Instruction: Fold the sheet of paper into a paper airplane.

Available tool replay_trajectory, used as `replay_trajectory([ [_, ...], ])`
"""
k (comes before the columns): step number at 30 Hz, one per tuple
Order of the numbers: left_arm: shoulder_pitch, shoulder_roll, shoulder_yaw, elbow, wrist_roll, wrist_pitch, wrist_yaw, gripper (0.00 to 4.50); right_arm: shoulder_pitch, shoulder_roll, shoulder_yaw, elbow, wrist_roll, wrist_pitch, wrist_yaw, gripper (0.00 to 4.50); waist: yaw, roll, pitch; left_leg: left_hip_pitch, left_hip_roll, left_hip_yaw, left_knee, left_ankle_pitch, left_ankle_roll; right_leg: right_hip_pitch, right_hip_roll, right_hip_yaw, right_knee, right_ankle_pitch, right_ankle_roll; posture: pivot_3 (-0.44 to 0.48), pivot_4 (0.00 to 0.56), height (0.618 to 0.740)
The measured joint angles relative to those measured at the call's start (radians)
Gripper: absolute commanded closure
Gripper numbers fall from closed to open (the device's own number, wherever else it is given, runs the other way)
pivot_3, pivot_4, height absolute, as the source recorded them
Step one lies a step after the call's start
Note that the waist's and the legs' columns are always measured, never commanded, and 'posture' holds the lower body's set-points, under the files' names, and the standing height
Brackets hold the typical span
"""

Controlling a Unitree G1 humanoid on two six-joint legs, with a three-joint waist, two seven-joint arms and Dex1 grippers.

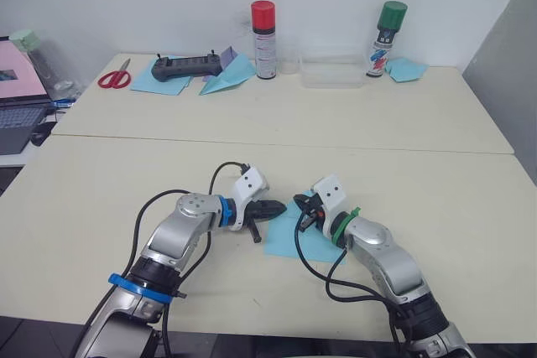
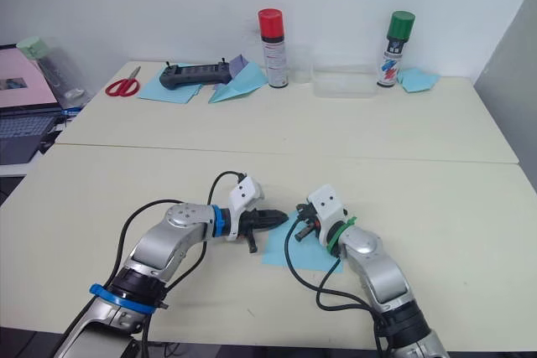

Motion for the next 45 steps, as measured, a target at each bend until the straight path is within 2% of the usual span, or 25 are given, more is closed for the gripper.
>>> replay_trajectory([
  [10, -0.052, -0.056, -0.010, 0.095, 0.039, -0.047, 0.010, 4.47, -0.002, -0.007, 0.001, 0.001, -0.001, 0.000, 0.002, 4.50, 0.003, 0.000, 0.000, 0.000, 0.000, 0.000, 0.000, 0.000, 0.000, 0.001, 0.000, 0.000, 0.000, 0.000, 0.001, 0.000, 0.150, 0.740],
  [15, -0.056, -0.049, -0.013, 0.086, 0.047, -0.029, 0.008, 4.47, -0.002, -0.006, 0.005, 0.001, -0.001, 0.000, 0.000, 4.50, 0.001, -0.001, 0.000, 0.001, 0.000, 0.000, 0.000, 0.000, 0.000, 0.001, 0.000, 0.000, 0.000, 0.000, 0.001, 0.000, 0.150, 0.740],
  [22, 0.038, 0.089, -0.016, -0.073, 0.041, 0.029, -0.024, 4.47, -0.004, 0.002, 0.012, 0.017, 0.001, -0.008, 0.017, 4.50, -0.021, -0.001, -0.001, 0.002, 0.003, 0.000, -0.004, 0.000, 0.000, 0.000, 0.002, 0.000, 0.000, -0.001, -0.002, 0.000, 0.150, 0.740],
  [32, 0.214, 0.217, 0.089, -0.256, -0.027, 0.105, -0.016, 4.47, -0.034, 0.033, 0.014, 0.101, -0.001, -0.069, 0.018, 4.50, -0.042, -0.003, -0.002, 0.007, 0.005, 0.001, -0.005, 0.000, 0.000, 0.002, 0.002, 0.001, 0.001, -0.005, -0.008, 0.000, 0.150, 0.740],
  [36, 0.235, 0.174, 0.177, -0.268, -0.094, 0.117, 0.010, 4.47, -0.045, 0.033, 0.010, 0.119, -0.004, -0.089, 0.019, 4.50, -0.041, -0.005, 0.000, 0.006, 0.005, 0.001, -0.004, 0.000, 0.000, 0.000, 0.002, 0.000, 0.001, -0.005, -0.008, 0.000, 0.150, 0.740],
  [40, 0.144, 0.145, 0.230, -0.271, -0.170, 0.146, 0.014, 4.47, -0.051, 0.034, 0.009, 0.125, -0.004, -0.091, 0.021, 4.50, -0.040, -0.010, 0.002, 0.004, 0.004, 0.001, -0.002, 0.000, 0.000, 0.000, 0.001, 0.000, 0.001, -0.004, -0.007, 0.000, 0.150, 0.740],
  [43, 0.079, 0.131, 0.204, -0.259, -0.170, 0.136, -0.006, 4.47, -0.026, 0.018, 0.007, 0.090, -0.001, -0.091, 0.039, 4.50, -0.040, -0.009, 0.003, 0.003, 0.002, 0.002, -0.003, 0.000, 0.000, 0.000, 0.001, 0.001, 0.000, -0.001, -0.002, 0.000, 0.150, 0.740],
  [45, 0.076, 0.119, 0.142, -0.233, -0.139, 0.093, -0.021, 4.47, 0.001, 0.009, -0.002, 0.053, 0.015, -0.086, 0.059, 4.50, -0.038, -0.009, 0.003, 0.000, 0.002, 0.002, -0.003, -0.001, -0.001, -0.002, 0.001, 0.001, 0.000, -0.002, -0.001, 0.000, 0.150, 0.740],
])
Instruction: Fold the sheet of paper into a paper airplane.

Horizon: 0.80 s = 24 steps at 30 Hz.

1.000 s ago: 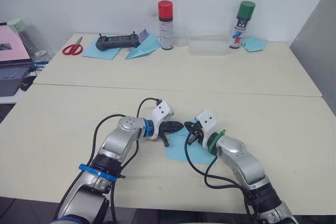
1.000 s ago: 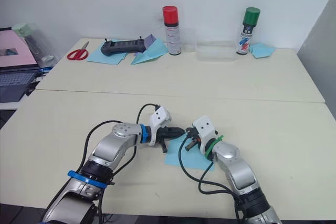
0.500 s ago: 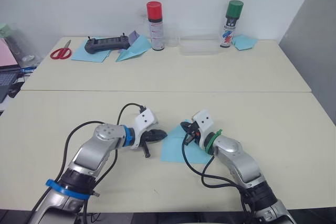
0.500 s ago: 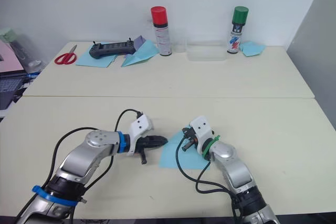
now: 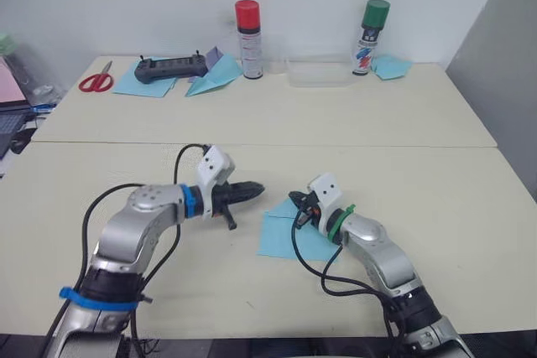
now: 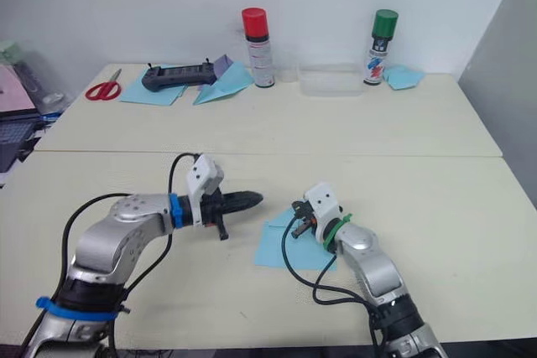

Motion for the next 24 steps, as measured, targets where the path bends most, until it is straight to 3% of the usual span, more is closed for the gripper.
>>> replay_trajectory([
  [5, -0.002, -0.059, -0.148, 0.131, 0.102, -0.123, -0.023, 4.47, 0.034, -0.070, -0.035, -0.089, 0.084, 0.065, 0.097, 4.50, 0.018, 0.001, 0.003, -0.006, 0.000, -0.001, 0.000, -0.001, -0.001, -0.005, 0.000, -0.001, 0.001, -0.001, 0.001, 0.000, 0.150, 0.740],
  [7, -0.041, -0.061, -0.180, 0.184, 0.135, -0.192, -0.049, 4.47, 0.003, -0.129, -0.074, -0.120, 0.152, 0.174, 0.139, 4.50, 0.024, 0.003, 0.007, -0.006, 0.000, -0.001, 0.000, -0.001, -0.001, -0.005, 0.000, -0.001, 0.001, -0.001, 0.001, 0.000, 0.150, 0.740],
  [10, -0.052, -0.074, -0.196, 0.222, 0.160, -0.253, -0.059, 4.50, -0.029, -0.251, -0.160, -0.204, 0.247, 0.336, 0.189, 3.90, 0.028, 0.006, 0.009, -0.005, -0.001, 0.000, 0.002, -0.001, -0.001, -0.004, 0.000, 0.000, 0.001, -0.001, 0.001, 0.000, 0.150, 0.740],
  [13, -0.044, -0.088, -0.190, 0.231, 0.168, -0.270, -0.057, 4.50, -0.033, -0.342, -0.286, -0.306, 0.375, 0.530, 0.205, 2.86, 0.030, 0.006, 0.010, -0.004, -0.001, -0.001, 0.002, -0.001, 0.000, -0.003, 0.000, -0.001, 0.001, -0.001, 0.001, 0.000, 0.150, 0.740],
  [17, -0.040, -0.093, -0.184, 0.230, 0.171, -0.271, -0.055, 4.50, -0.028, -0.363, -0.367, -0.376, 0.512, 0.729, 0.194, 1.58, 0.030, 0.006, 0.010, -0.003, -0.001, -0.001, 0.002, -0.001, 0.000, -0.002, 0.000, 0.000, 0.001, -0.001, 0.001, 0.000, 0.150, 0.740],
  [24, -0.032, -0.097, -0.177, 0.238, 0.179, -0.285, -0.039, 4.50, -0.065, -0.236, -0.590, -0.292, 0.652, 1.131, 0.065, 1.58, 0.028, 0.006, 0.010, -0.003, -0.001, -0.001, 0.003, 0.000, 0.000, -0.002, 0.000, 0.000, 0.002, 0.000, 0.002, 0.000, 0.150, 0.740],
])
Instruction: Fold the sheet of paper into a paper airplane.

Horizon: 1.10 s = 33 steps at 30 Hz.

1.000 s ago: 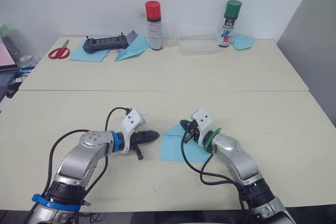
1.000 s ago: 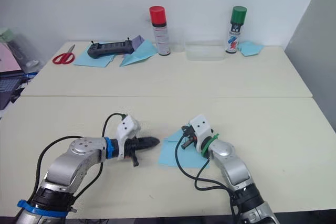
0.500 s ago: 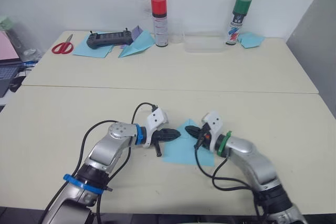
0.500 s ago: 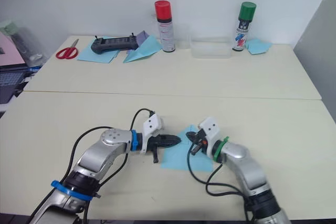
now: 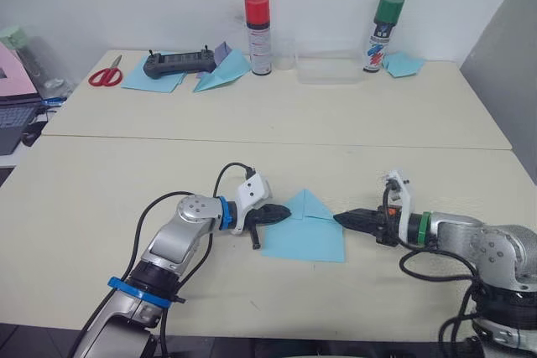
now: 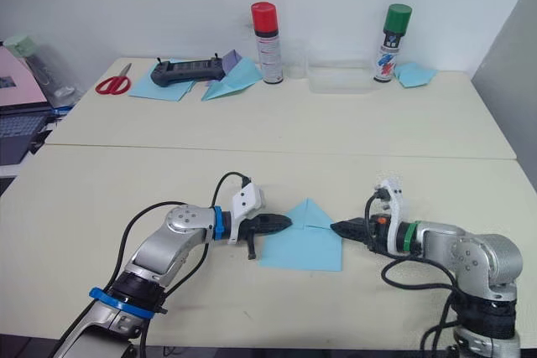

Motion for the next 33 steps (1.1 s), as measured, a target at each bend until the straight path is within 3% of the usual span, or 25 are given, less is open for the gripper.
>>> replay_trajectory([
  [15, -0.028, -0.050, -0.008, 0.032, 0.016, 0.002, 0.021, 4.50, -0.086, 0.179, -0.134, 0.191, 0.199, 0.073, -0.288, 1.58, 0.000, 0.000, 0.000, 0.000, -0.001, 0.000, 0.001, 0.000, 0.000, 0.003, 0.000, 0.000, -0.001, 0.001, 0.001, 0.000, 0.150, 0.740],
  [19, -0.029, -0.050, -0.008, 0.033, 0.018, 0.002, 0.020, 4.50, -0.086, 0.196, -0.156, 0.201, 0.225, 0.073, -0.361, 2.48, -0.001, 0.000, 0.000, 0.001, -0.001, 0.000, 0.001, 0.000, 0.000, 0.003, 0.000, 0.000, -0.001, 0.001, 0.001, 0.000, 0.150, 0.740],
  [24, -0.029, -0.050, -0.008, 0.041, 0.018, 0.000, 0.019, 4.50, -0.086, 0.195, -0.166, 0.202, 0.233, 0.073, -0.413, 4.29, -0.001, 0.001, 0.000, 0.001, -0.001, 0.000, 0.001, 0.000, 0.000, 0.002, 0.000, 0.000, -0.001, 0.001, 0.001, 0.000, 0.150, 0.740],
  [25, -0.030, -0.050, -0.008, 0.043, 0.018, 0.000, 0.019, 4.50, -0.087, 0.194, -0.166, 0.201, 0.247, 0.073, -0.413, 4.47, -0.001, 0.001, 0.000, 0.001, -0.001, 0.000, 0.001, 0.000, 0.000, 0.003, 0.000, 0.000, -0.001, 0.001, 0.001, 0.000, 0.150, 0.740],
  [33, -0.048, -0.053, -0.011, 0.056, 0.018, -0.005, 0.017, 4.50, -0.088, 0.191, -0.165, 0.202, 0.289, 0.073, -0.449, 4.47, -0.002, 0.001, 0.000, 0.001, -0.001, 0.000, 0.001, 0.000, 0.000, 0.003, 0.000, 0.001, -0.001, 0.001, 0.001, 0.000, 0.150, 0.740],
])
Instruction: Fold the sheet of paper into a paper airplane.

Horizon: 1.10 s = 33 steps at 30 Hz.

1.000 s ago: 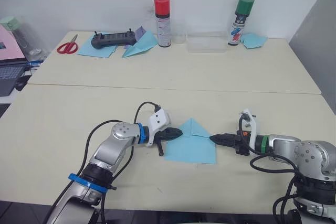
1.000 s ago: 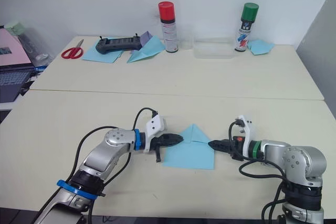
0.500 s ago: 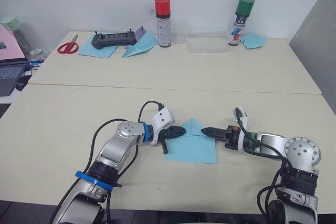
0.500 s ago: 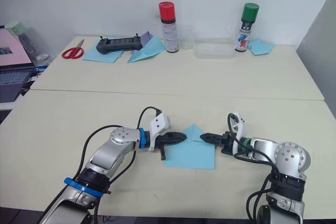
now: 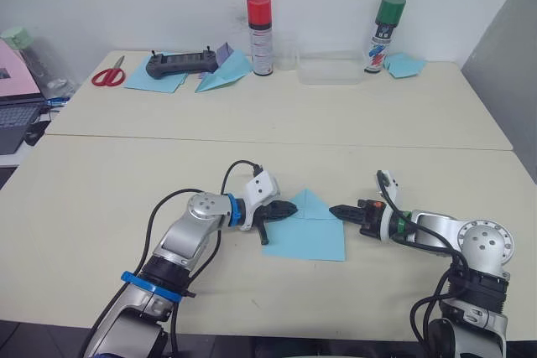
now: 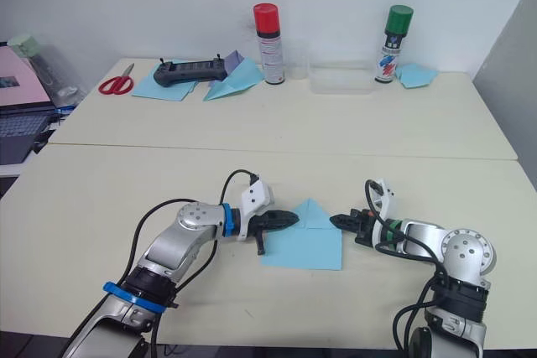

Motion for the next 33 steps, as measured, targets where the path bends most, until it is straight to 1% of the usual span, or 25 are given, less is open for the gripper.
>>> replay_trajectory([
  [5, -0.008, -0.028, 0.007, 0.013, -0.002, 0.002, 0.000, 4.50, 0.000, 0.000, 0.001, 0.000, 0.036, 0.000, -0.015, 4.47, -0.001, 0.000, 0.000, -0.001, 0.000, 0.000, 0.000, 0.000, 0.000, -0.001, 0.000, 0.000, 0.000, 0.000, 0.000, 0.000, 0.150, 0.740],
  [12, -0.039, -0.053, -0.020, 0.030, 0.014, 0.002, -0.031, 4.50, 0.000, 0.005, 0.001, 0.000, 0.101, 0.000, -0.061, 4.47, -0.003, 0.000, 0.000, -0.005, 0.001, 0.000, -0.001, 0.000, 0.000, -0.006, 0.001, 0.000, 0.000, 0.000, 0.000, 0.000, 0.150, 0.740],
  [22, -0.045, -0.053, -0.033, 0.034, 0.025, -0.004, -0.052, 4.50, 0.014, 0.002, 0.010, 0.000, 0.231, 0.000, -0.142, 4.47, -0.003, 0.000, 0.000, -0.006, 0.001, 0.000, -0.001, 0.000, 0.000, -0.007, 0.001, 0.000, 0.000, 0.000, 0.000, 0.000, 0.150, 0.740],
  [25, -0.044, -0.035, -0.038, 0.020, 0.027, 0.000, -0.067, 4.50, 0.024, -0.002, 0.021, 0.001, 0.294, -0.002, -0.170, 4.47, -0.003, 0.000, 0.000, -0.007, 0.001, 0.000, -0.001, 0.000, 0.000, -0.007, 0.001, 0.000, 0.000, 0.000, 0.000, 0.000, 0.150, 0.740],
  [29, -0.048, 0.017, -0.046, -0.006, 0.044, 0.007, -0.066, 4.50, 0.050, -0.017, 0.051, 0.008, 0.393, -0.025, -0.202, 4.47, -0.005, 0.000, 0.000, -0.007, 0.001, 0.000, -0.001, 0.000, 0.000, -0.007, 0.001, 0.000, 0.000, 0.000, 0.000, 0.000, 0.150, 0.740],
  [33, -0.048, 0.042, -0.046, -0.026, 0.051, 0.023, -0.064, 4.50, 0.063, -0.057, 0.100, 0.023, 0.425, -0.065, -0.227, 4.47, -0.015, 0.001, 0.000, -0.006, 0.002, 0.000, -0.001, 0.000, 0.000, -0.007, 0.002, 0.000, 0.001, 0.000, -0.001, 0.000, 0.150, 0.740],
])
